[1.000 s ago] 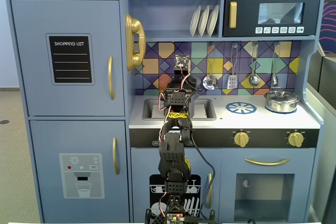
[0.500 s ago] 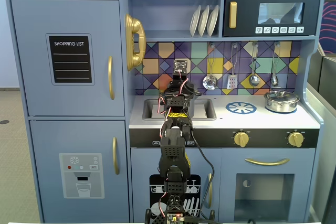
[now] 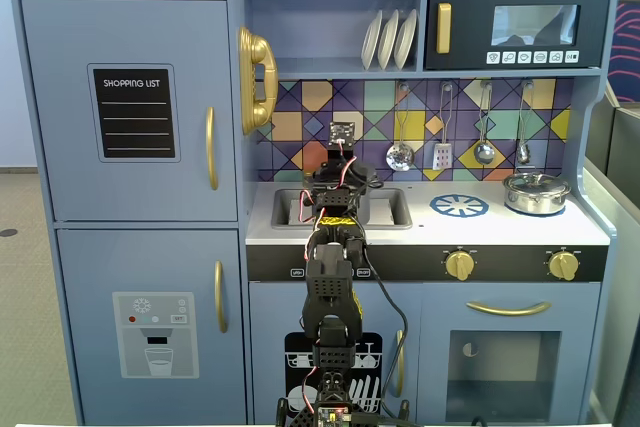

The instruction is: Pick up the lid from the counter and put it on the gray recipient

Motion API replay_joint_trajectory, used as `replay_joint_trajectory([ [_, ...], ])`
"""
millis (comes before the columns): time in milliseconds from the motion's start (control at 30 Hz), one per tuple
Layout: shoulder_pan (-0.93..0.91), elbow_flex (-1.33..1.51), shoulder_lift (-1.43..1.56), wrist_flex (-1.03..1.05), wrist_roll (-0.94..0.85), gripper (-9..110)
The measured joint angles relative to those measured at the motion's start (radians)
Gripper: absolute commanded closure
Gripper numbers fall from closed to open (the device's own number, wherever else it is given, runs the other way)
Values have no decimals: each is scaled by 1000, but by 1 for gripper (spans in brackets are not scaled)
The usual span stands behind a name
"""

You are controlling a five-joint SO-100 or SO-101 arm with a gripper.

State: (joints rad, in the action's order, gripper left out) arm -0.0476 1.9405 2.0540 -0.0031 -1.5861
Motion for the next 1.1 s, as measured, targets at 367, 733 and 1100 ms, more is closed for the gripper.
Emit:
replay_joint_trajectory([
  [367, 8, 9, 8, -2, -11, 102],
  [733, 32, 25, 115, 147, -23, 83],
  [1100, 83, 32, 465, 693, -57, 102],
])
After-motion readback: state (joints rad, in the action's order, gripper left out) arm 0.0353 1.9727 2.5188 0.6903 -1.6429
